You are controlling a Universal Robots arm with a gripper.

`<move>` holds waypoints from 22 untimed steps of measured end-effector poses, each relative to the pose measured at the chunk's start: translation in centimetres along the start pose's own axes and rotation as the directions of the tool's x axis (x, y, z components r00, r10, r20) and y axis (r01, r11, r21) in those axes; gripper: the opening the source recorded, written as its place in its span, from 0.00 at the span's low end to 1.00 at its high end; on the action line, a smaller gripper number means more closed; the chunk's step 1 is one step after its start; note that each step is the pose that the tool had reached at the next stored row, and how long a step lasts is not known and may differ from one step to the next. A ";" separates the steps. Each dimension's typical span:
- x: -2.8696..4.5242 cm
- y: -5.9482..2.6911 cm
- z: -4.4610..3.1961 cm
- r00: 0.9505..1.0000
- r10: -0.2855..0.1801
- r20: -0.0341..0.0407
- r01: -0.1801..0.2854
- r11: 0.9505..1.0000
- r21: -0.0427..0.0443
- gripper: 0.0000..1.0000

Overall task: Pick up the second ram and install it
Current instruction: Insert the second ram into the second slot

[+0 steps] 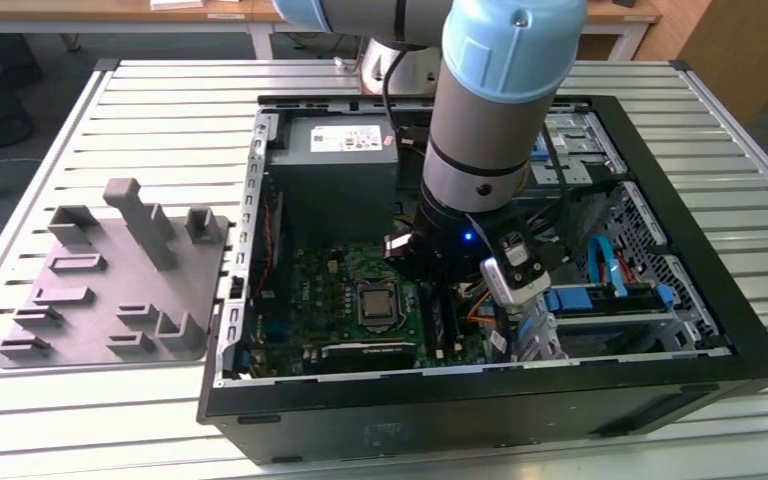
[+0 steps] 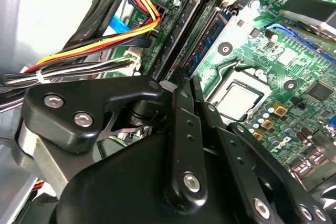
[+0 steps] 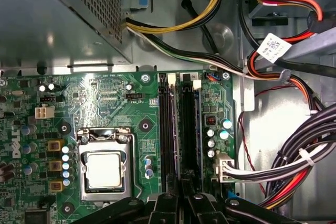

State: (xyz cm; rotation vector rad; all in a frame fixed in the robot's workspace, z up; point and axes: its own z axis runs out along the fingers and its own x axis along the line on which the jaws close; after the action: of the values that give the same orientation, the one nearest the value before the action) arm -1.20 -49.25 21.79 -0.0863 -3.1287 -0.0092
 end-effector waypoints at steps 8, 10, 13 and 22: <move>0.10 0.02 0.19 1.000 0.000 0.000 0.000 1.000 0.000 0.14; 0.10 0.02 0.39 1.000 0.000 0.000 0.000 1.000 0.000 0.14; 0.10 0.01 0.69 1.000 0.000 -0.001 0.000 1.000 0.000 0.14; 0.06 0.02 0.80 1.000 0.000 -0.001 0.000 1.000 -0.001 0.15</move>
State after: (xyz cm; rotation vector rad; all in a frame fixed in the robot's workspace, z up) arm -1.26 -49.22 20.99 -0.0865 -3.1278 -0.0103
